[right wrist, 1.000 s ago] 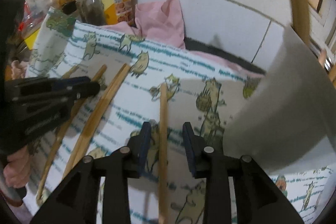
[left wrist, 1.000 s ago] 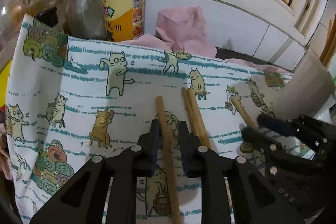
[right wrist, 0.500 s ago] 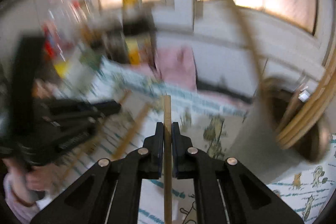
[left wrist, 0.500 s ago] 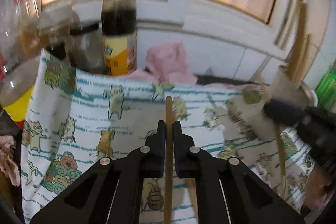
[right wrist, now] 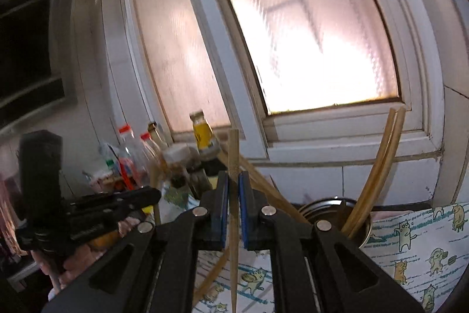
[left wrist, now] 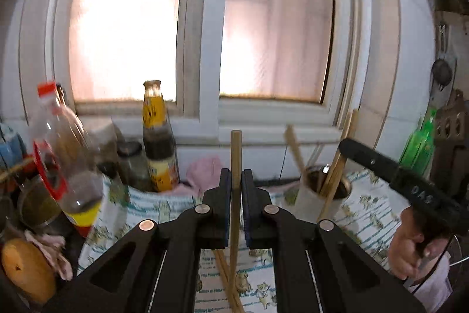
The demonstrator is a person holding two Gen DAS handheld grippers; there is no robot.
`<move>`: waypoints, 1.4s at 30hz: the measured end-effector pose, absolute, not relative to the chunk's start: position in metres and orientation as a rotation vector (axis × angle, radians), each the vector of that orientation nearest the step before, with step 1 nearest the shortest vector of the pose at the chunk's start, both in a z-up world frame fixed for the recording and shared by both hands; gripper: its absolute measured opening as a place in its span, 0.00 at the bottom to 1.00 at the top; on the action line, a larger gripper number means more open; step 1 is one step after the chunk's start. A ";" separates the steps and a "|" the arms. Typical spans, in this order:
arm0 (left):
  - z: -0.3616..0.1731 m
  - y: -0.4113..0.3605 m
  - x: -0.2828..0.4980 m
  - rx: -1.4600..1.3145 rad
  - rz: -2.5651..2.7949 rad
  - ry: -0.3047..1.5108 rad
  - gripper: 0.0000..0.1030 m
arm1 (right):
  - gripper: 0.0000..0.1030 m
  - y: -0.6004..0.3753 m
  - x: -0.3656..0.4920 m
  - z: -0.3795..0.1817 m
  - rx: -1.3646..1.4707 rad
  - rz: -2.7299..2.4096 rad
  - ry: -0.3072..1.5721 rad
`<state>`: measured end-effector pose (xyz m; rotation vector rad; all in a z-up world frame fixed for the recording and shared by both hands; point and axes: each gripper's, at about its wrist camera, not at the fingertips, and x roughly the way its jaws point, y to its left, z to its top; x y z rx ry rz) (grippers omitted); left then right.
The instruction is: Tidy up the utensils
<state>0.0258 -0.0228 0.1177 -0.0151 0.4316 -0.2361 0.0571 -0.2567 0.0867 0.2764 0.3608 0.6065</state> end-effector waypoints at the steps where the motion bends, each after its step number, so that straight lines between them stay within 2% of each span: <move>1: 0.123 -0.026 0.023 -0.002 -0.237 0.412 0.06 | 0.06 -0.261 0.055 0.089 0.288 0.607 0.346; 11: 0.154 -0.073 0.011 0.052 -0.288 0.342 0.06 | 0.06 -0.308 0.051 0.098 0.478 0.551 0.249; 15: 0.173 -0.098 0.013 0.060 -0.317 0.273 0.06 | 0.06 -0.329 0.041 0.099 0.565 0.512 0.141; 19: 0.192 -0.107 0.014 -0.021 -0.283 0.180 0.06 | 0.06 -0.351 0.033 0.100 0.657 0.489 0.071; 25: 0.205 -0.113 0.034 -0.122 -0.293 0.153 0.06 | 0.06 -0.378 0.027 0.103 0.729 0.370 -0.009; 29: 0.197 -0.120 0.054 -0.149 -0.259 0.143 0.06 | 0.06 -0.379 0.021 0.105 0.690 0.262 -0.055; 42: 0.130 -0.124 0.120 -0.219 -0.291 0.298 0.06 | 0.06 -0.357 0.024 0.107 0.447 0.023 -0.086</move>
